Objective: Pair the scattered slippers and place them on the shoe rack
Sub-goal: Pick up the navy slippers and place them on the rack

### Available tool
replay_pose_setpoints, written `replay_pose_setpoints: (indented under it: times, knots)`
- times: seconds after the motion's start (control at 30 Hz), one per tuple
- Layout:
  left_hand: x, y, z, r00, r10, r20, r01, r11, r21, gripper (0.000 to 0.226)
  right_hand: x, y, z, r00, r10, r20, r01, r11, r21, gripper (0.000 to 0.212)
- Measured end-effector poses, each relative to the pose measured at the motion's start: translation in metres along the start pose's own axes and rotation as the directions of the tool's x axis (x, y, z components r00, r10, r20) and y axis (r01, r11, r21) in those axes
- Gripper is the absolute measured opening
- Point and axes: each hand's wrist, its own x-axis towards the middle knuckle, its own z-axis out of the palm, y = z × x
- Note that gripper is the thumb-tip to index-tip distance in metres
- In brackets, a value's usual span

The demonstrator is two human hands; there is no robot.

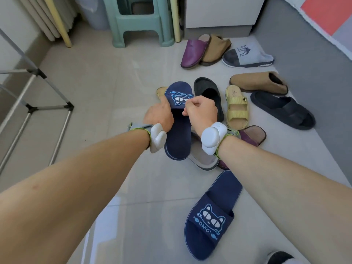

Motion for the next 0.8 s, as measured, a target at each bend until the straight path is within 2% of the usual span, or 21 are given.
replay_pose_setpoints:
  times: [0.2,0.27,0.4,0.5,0.6,0.67,0.73,0.8]
  knots:
    - [-0.007,-0.01,-0.01,0.994,0.111,-0.009,-0.112,0.993,-0.041,0.038,-0.022,-0.01,-0.012,0.999,0.027,0.019,-0.02,0.958,-0.287,0.023]
    - [-0.014,-0.012,-0.011,0.99,0.144,0.011,-0.143,0.989,-0.047,0.038,-0.033,-0.007,-0.016,0.998,0.036,0.059,-0.012,0.927,-0.375,0.014]
    - [-0.034,-0.019,-0.006,0.987,0.159,0.012,-0.159,0.987,-0.004,0.028,-0.05,0.01,-0.019,0.993,0.063,0.095,-0.016,0.899,-0.438,0.012]
    - [-0.052,-0.022,0.003,0.992,0.121,0.02,-0.122,0.992,0.015,0.026,-0.066,0.03,-0.023,0.978,0.071,0.196,0.037,0.868,-0.495,0.018]
    - [-0.071,-0.023,0.012,0.998,0.065,0.025,-0.064,0.998,-0.03,0.022,-0.084,0.056,-0.031,0.931,0.164,0.327,0.1,0.746,-0.658,0.023]
    - [-0.086,-0.023,0.02,0.999,0.032,0.036,-0.03,0.997,-0.064,0.023,-0.103,0.074,-0.041,0.857,0.277,0.435,0.168,0.647,-0.743,0.023]
    - [-0.098,-0.024,0.027,0.999,0.01,0.04,-0.006,0.997,-0.083,0.022,-0.124,0.091,-0.05,0.774,0.373,0.511,0.216,0.603,-0.768,0.023]
    - [-0.106,-0.023,0.034,0.999,0.001,0.034,0.002,0.996,-0.089,0.018,-0.141,0.109,-0.056,0.726,0.44,0.529,0.257,0.54,-0.802,0.037]
